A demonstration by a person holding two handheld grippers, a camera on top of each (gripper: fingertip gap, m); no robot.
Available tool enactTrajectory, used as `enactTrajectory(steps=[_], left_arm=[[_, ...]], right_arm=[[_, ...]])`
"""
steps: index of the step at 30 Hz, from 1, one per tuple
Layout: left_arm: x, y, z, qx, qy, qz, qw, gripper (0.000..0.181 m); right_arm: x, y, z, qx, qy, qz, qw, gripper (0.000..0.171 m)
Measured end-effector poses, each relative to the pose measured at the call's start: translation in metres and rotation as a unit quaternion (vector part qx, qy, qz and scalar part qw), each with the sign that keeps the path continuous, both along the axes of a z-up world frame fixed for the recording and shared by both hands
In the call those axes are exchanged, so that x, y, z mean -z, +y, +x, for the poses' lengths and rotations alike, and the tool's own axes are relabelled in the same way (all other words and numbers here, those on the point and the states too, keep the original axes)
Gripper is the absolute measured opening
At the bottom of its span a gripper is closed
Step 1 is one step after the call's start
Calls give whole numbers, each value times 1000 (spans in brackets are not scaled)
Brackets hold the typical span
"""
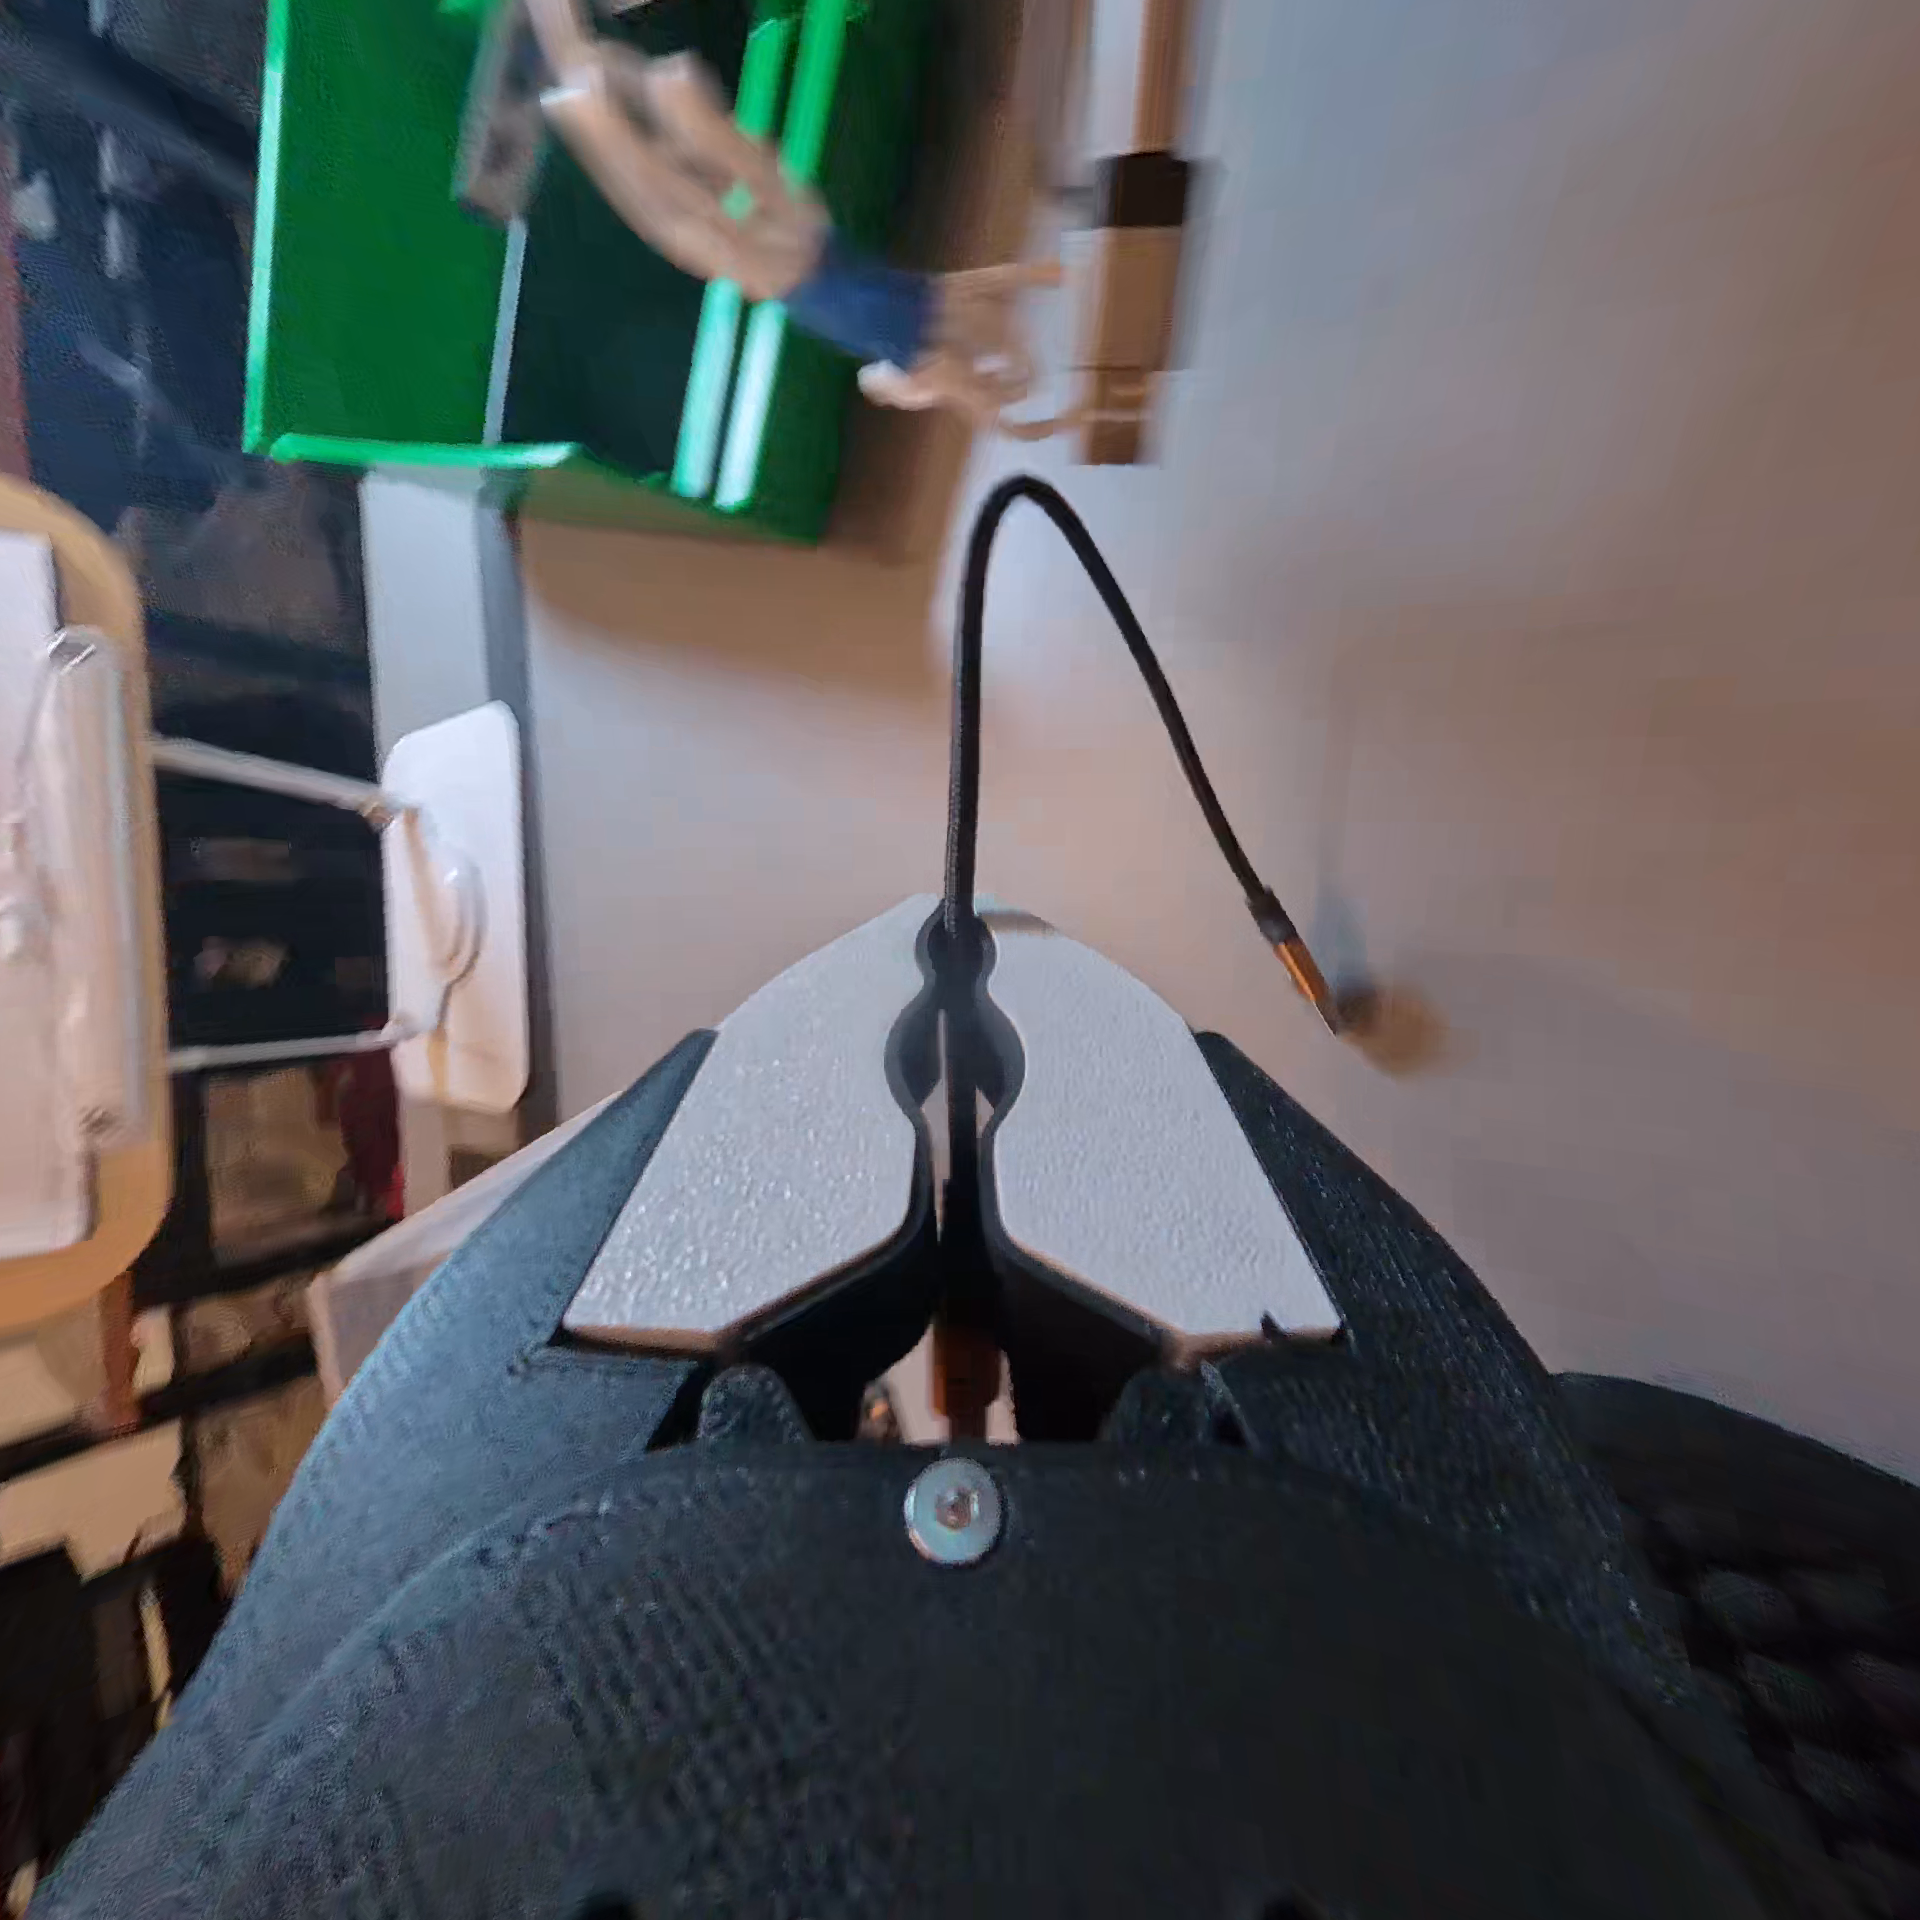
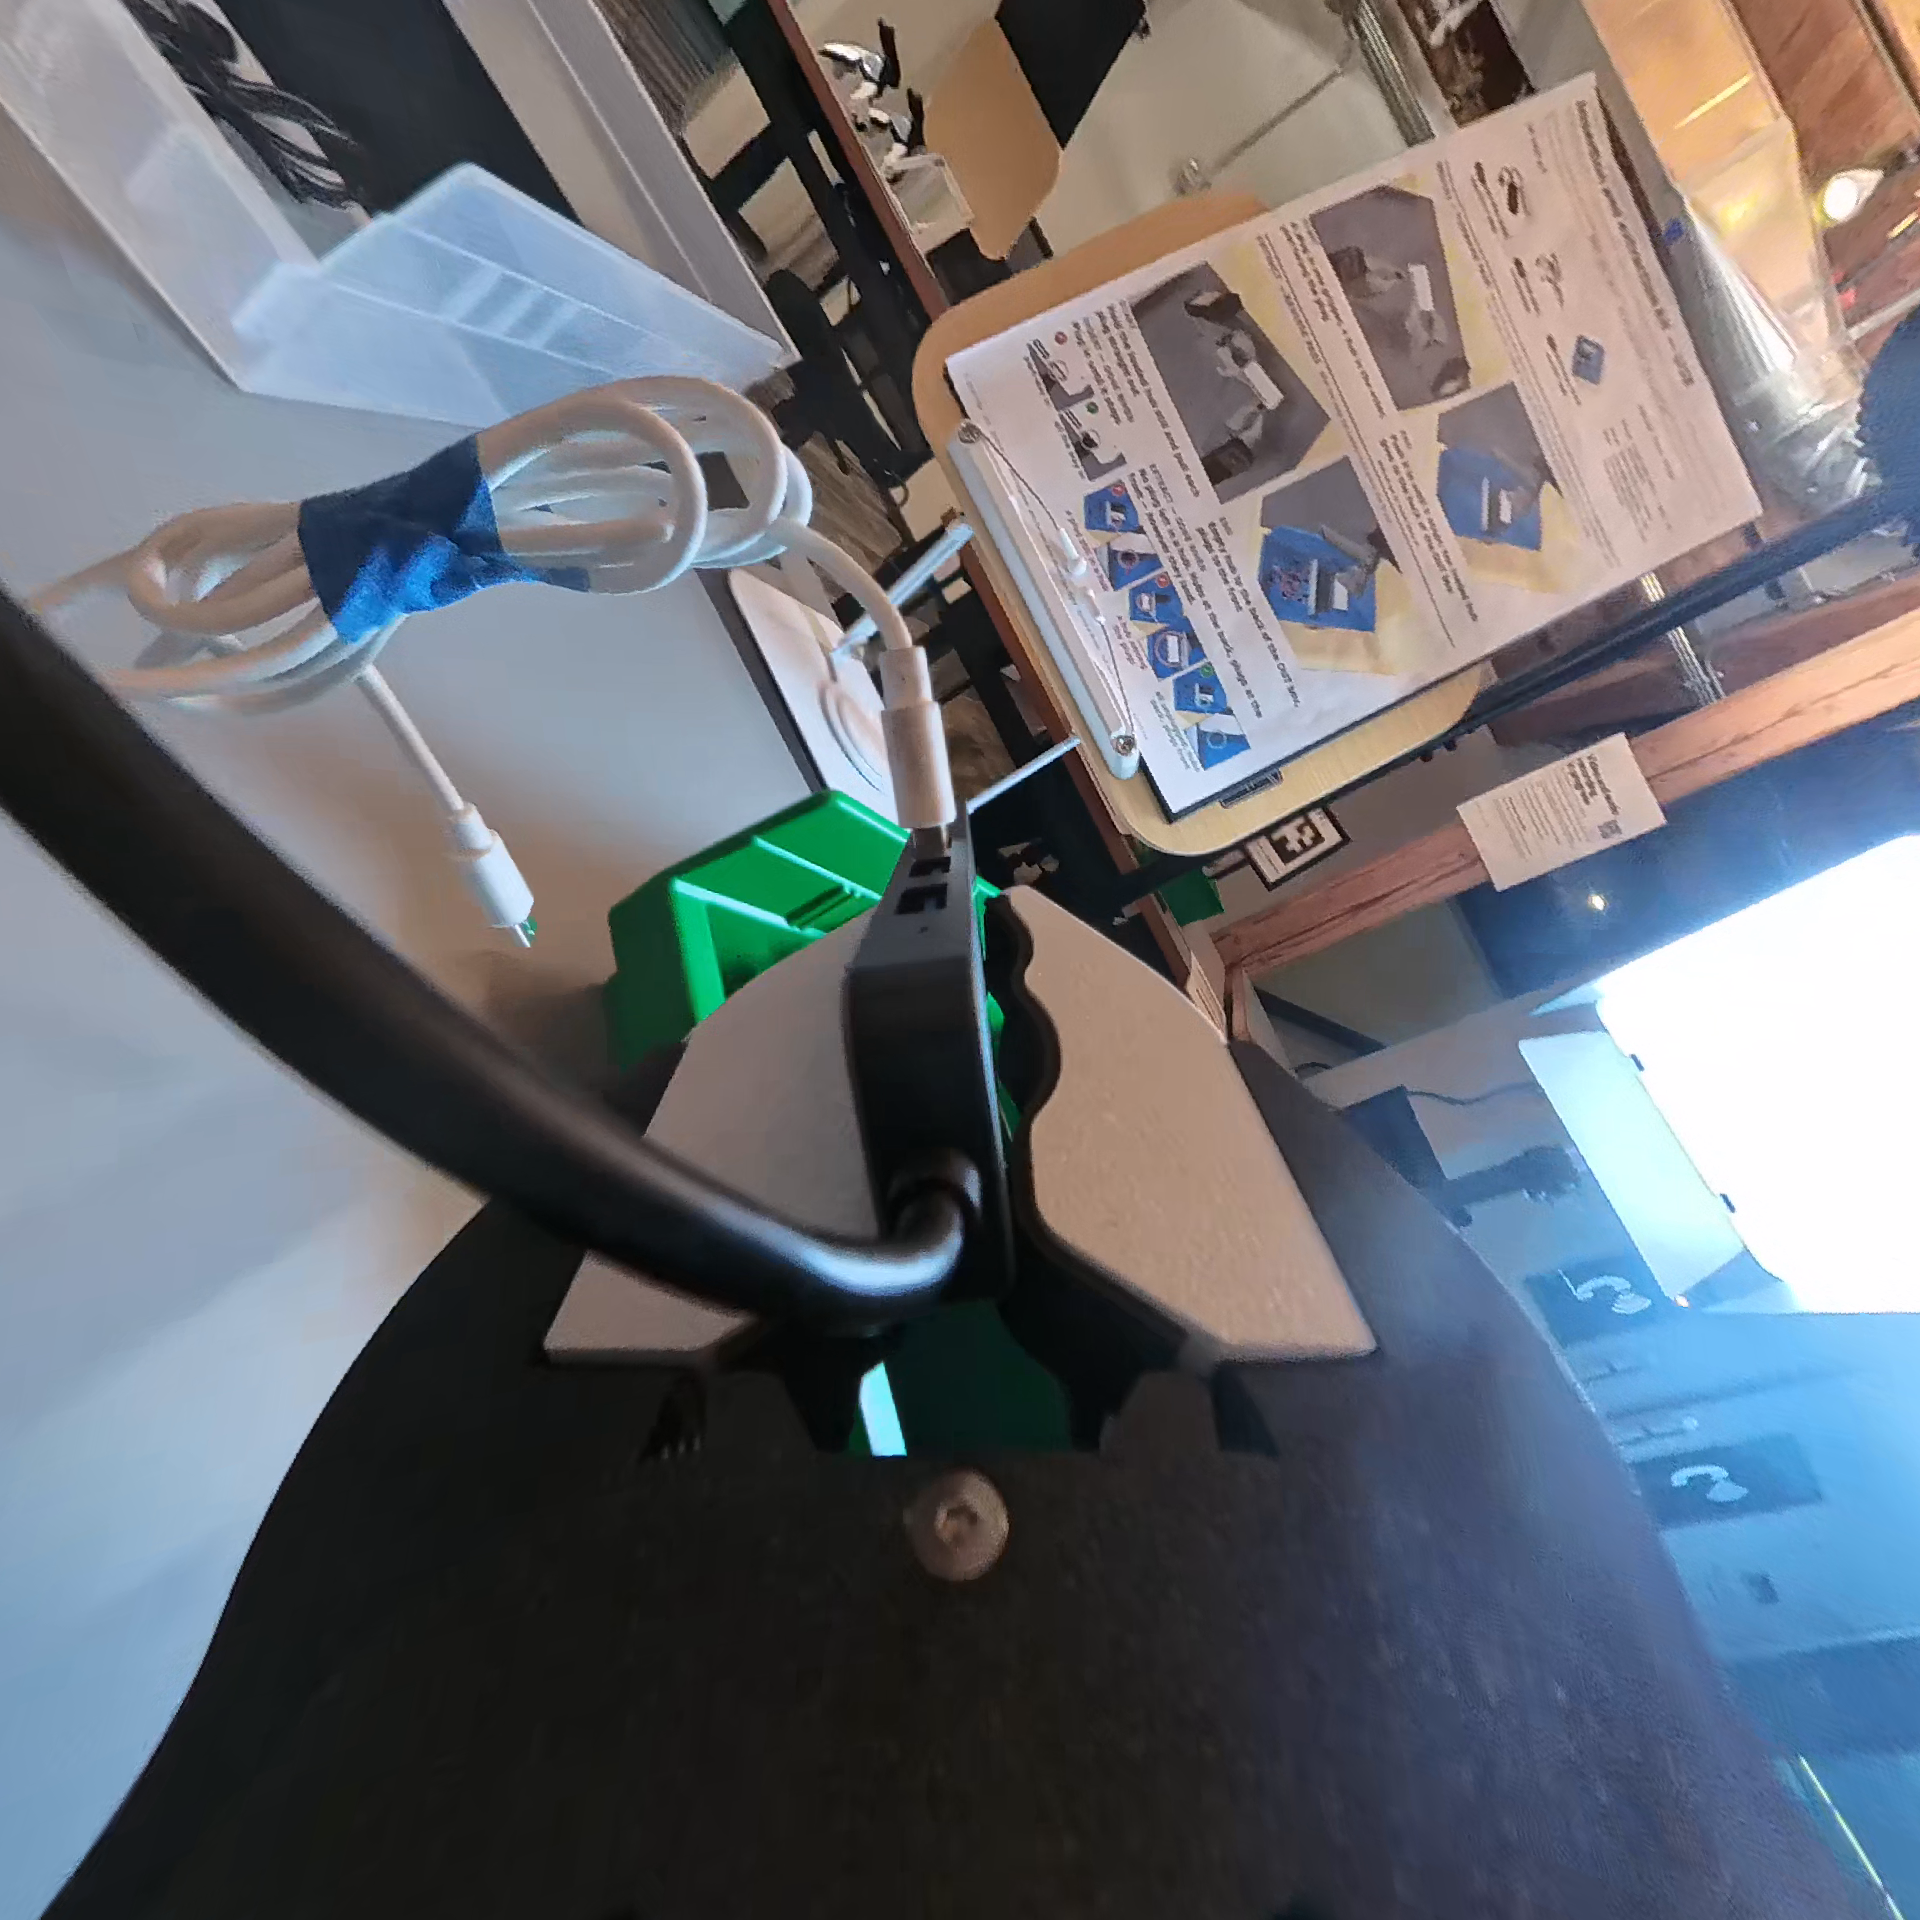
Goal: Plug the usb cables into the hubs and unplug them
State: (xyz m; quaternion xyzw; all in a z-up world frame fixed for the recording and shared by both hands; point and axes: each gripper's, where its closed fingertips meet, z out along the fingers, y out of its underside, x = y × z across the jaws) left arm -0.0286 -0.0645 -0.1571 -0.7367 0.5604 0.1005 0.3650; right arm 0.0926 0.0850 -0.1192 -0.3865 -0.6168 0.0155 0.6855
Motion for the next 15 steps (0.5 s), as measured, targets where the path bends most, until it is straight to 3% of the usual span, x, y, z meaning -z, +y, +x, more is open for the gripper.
enactTrajectory(steps=[3, 5, 6, 10, 12, 15], left_arm=[[31, -38, 24, 90, -36, -40, 994, 0], [47, -64, 30, 107, -72, -106, 986, 0], [47, -76, 34, 112, -104, -137, 979, 9], [18, -117, 46, 133, -250, -267, 921, 43], [0, -126, 46, 147, -300, -293, 896, 40], [13, -115, 28, 100, -258, -285, 918, 33]], right_arm=[[-2, 9, 6, 10, 9, -14, 1000, 13], [-1, 12, 7, 13, 11, -21, 1000, 13], [-1, 13, 7, 14, 9, -21, 1000, 13], [3, 10, 4, 10, 1, -18, 1000, 13], [5, 8, 2, 9, -4, -14, 1000, 13], [6, 7, 2, 8, -8, -13, 1000, 13]])
